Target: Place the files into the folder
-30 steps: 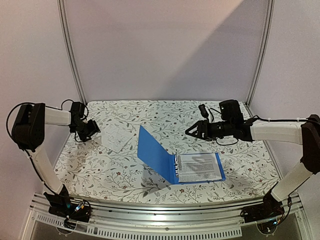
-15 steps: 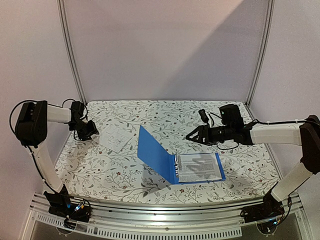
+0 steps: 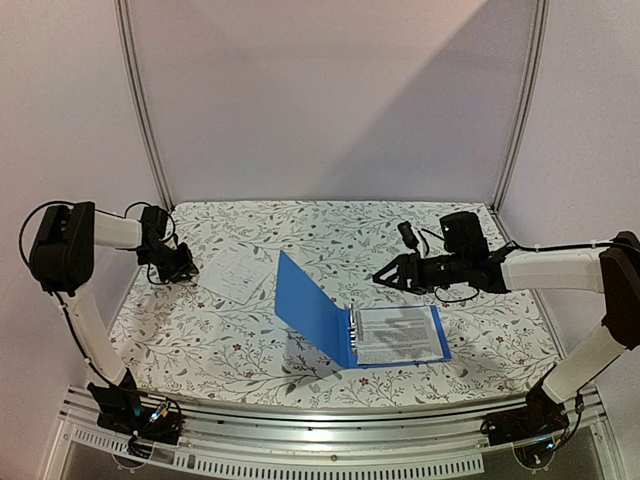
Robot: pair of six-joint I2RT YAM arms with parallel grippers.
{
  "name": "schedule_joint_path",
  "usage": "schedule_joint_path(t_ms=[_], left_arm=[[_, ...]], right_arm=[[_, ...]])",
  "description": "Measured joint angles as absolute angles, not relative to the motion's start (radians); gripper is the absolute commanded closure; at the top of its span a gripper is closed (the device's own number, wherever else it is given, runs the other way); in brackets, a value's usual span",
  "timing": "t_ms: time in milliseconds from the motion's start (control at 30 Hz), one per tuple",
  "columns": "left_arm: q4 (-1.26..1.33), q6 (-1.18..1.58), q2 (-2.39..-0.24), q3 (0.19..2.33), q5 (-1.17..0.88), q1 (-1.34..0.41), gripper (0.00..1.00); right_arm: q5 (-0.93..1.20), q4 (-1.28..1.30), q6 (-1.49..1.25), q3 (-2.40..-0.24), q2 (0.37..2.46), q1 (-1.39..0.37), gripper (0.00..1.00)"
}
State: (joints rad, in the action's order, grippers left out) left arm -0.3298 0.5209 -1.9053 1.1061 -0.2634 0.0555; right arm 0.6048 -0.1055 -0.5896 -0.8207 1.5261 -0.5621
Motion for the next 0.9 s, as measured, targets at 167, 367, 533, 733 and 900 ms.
schedule_joint_path(t_ms=[167, 367, 533, 733, 900], left_arm=[[-0.303, 0.537, -1.905, 1.084, -0.316, 0.057, 0.79], [-0.273, 0.551, -1.901, 1.063, -0.363, 0.057, 0.71], [-0.274, 0.538, -1.859, 1.015, -0.349, 0.057, 0.72], [-0.255, 0.532, -1.848, 0.988, -0.363, 0.061, 0.74], [-0.238, 0.536, -1.848, 0.981, -0.385, 0.065, 0.75]], right_arm=[[0.606, -0.106, -0.59, -0.821, 1.526, -0.562, 0.43], [0.612, -0.106, -0.594, -0.821, 1.526, -0.562, 0.43], [0.612, -0.105, -0.593, -0.821, 1.526, -0.562, 0.43], [0.616, -0.105, -0.593, -0.821, 1.526, -0.562, 0.43], [0.617, -0.105, -0.593, -0.821, 1.526, -0.562, 0.43]])
